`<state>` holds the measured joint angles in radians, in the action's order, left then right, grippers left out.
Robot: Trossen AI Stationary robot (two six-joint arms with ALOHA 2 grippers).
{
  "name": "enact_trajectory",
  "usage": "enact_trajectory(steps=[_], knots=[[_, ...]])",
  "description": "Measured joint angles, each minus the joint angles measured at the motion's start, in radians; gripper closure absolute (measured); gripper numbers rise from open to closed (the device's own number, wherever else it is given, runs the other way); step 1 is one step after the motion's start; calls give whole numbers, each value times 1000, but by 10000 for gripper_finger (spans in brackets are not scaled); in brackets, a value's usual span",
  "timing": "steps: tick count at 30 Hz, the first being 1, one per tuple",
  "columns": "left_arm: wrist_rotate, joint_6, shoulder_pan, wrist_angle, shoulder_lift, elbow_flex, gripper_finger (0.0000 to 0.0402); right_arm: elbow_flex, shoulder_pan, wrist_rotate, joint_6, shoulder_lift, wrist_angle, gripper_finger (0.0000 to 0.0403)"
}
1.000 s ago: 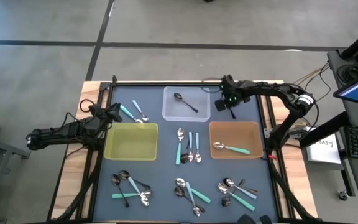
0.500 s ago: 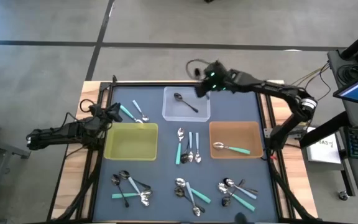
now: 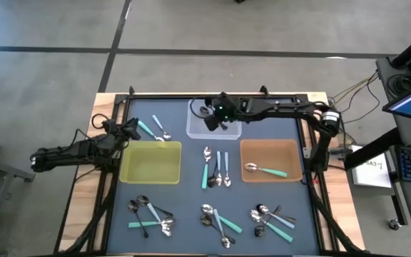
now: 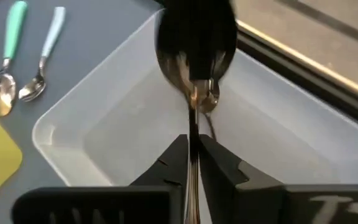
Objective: Sort silverware by color (type)
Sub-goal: Put the black spoon into the transparent bin, then put the blue spoon into the yellow bin
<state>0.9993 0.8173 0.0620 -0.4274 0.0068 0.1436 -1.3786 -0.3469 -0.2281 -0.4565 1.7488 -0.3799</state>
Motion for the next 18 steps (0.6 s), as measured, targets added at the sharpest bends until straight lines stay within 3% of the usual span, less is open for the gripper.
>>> enact_trajectory(steps=[6,9,13,18], knots=[[0,0,0,0,0,0,313,-8,16,26,-28,-8,-2,321],[0,0,0,0,0,0,313,-8,17,54,-125,-29,-14,304],[0,0,0,0,0,0,313,-9,45,179,-245,-51,-8,298],[0,0,0,0,0,0,313,-7,161,194,-385,-40,-15,308]])
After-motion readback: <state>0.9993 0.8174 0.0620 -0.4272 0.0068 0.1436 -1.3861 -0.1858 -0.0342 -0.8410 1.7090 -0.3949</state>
